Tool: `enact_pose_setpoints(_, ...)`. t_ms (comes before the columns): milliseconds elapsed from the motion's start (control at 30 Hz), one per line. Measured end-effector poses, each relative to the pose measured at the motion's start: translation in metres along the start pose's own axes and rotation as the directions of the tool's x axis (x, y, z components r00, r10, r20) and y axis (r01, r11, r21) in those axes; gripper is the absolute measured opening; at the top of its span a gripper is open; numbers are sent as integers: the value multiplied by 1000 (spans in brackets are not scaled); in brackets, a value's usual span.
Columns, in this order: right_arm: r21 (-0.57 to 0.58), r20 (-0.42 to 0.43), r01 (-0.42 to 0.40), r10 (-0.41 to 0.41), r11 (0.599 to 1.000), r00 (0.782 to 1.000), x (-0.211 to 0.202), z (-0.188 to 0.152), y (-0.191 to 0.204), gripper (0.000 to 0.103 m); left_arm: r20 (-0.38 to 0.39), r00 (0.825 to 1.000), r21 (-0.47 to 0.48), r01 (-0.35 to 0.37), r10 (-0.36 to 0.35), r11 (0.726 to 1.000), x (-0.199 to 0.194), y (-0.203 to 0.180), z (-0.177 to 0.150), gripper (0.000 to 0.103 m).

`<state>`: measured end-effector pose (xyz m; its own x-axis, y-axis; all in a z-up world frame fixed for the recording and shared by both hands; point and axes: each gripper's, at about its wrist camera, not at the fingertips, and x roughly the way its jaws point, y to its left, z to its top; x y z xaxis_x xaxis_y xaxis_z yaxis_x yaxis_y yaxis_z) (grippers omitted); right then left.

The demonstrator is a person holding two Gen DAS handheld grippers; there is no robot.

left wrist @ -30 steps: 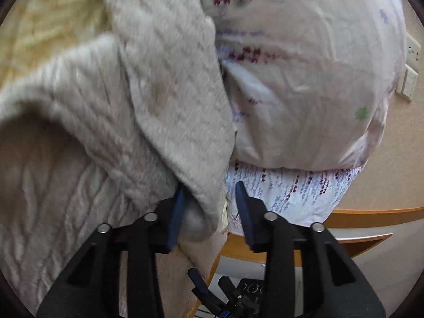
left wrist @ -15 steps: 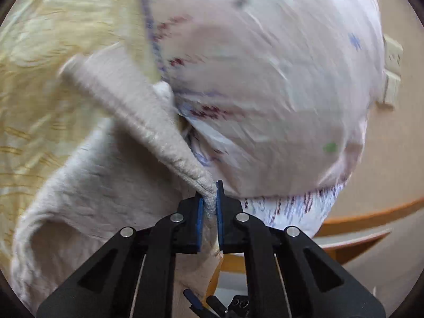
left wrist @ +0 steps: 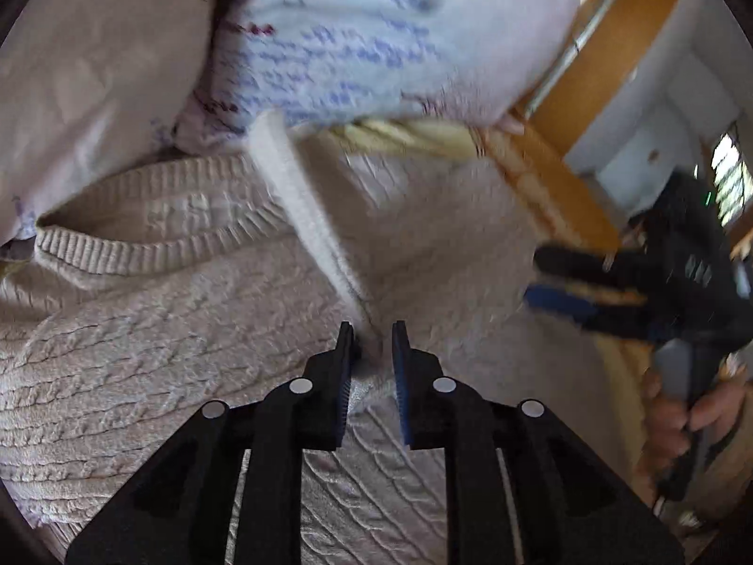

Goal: Fold small clothes

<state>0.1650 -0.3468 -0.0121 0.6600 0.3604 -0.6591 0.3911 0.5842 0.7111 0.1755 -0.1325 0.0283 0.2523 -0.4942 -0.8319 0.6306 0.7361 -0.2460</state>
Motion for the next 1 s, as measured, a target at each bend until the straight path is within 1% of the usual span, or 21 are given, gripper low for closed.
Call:
enact_pose_setpoints(33,-1,2,0,0,1000,1000,-1,2,0,70,0,1000,43,-31,31,999,3,-6,-8,21)
enact_pose_setpoints(67,-11,1,3,-3,1000,1000,-1,3,2,67,22,999,64,-42,41,997,-2,-9,-14,30)
enact_pose_setpoints(100,-31,-3,2,-2,1000,1000,0,3,5,64,33,999,51,-13,11,999,-8,-8,-18,35)
enact_pose_setpoints(133,-50,-8,3,-3,999,1000,3,2,10,61,52,998,17,25,-26,1000,-17,-2,-20,42)
enact_pose_setpoints(167,-69,-16,6,-7,998,1000,5,2,14,60,80,996,-20,51,-49,999,-27,5,-23,44)
enact_pose_setpoints(200,-84,-25,6,-9,996,1000,10,3,19,59,107,993,-52,54,-48,997,-39,16,-27,46)
enact_pose_setpoints(267,-104,-41,15,-20,994,999,19,3,26,57,153,988,-128,12,8,992,-59,38,-36,51)
enact_pose_setpoints(333,-121,-33,85,-90,989,995,27,4,29,54,174,982,-228,-36,77,973,-77,60,-42,51)
enact_pose_setpoints(367,-114,-30,106,-110,988,993,28,5,27,53,180,977,-285,-56,111,957,-86,74,-48,51)
enact_pose_setpoints(400,-101,-29,117,-120,988,992,30,7,25,50,181,973,-341,-76,145,937,-97,88,-59,51)
enact_pose_setpoints(467,-101,-20,148,-151,984,988,34,8,24,44,169,964,-440,-115,207,891,-116,114,-84,52)
enact_pose_setpoints(567,-160,-15,186,-190,970,982,37,7,28,40,140,956,-549,-141,258,824,-134,143,-119,53)
enact_pose_setpoints(600,-190,-18,194,-201,962,979,39,6,31,32,130,956,-577,-142,262,804,-138,150,-129,54)
enact_pose_setpoints(633,-211,-35,183,-195,960,980,42,5,33,12,127,958,-600,-132,257,789,-144,158,-137,54)
enact_pose_setpoints(667,-227,-46,175,-190,958,981,44,3,36,10,131,960,-617,-115,246,779,-146,161,-144,54)
enact_pose_setpoints(700,-253,-31,173,-186,952,982,42,0,41,9,139,962,-629,-99,237,771,-148,163,-150,55)
enact_pose_setpoints(767,-289,27,210,-211,934,977,36,-1,48,7,147,964,-639,-77,219,766,-147,163,-155,58)
enact_pose_setpoints(867,-248,93,275,-259,929,961,32,7,43,7,160,969,-641,-44,189,767,-148,159,-166,59)
enact_pose_setpoints(900,-236,101,301,-284,924,953,33,10,40,7,159,970,-638,-42,185,769,-149,157,-168,59)
enact_pose_setpoints(933,-237,90,304,-291,923,953,34,10,38,7,157,970,-634,-43,183,772,-150,154,-171,60)
enact_pose_setpoints(1000,-252,60,286,-280,925,958,32,6,38,8,154,973,-631,-35,169,775,-152,150,-177,60)
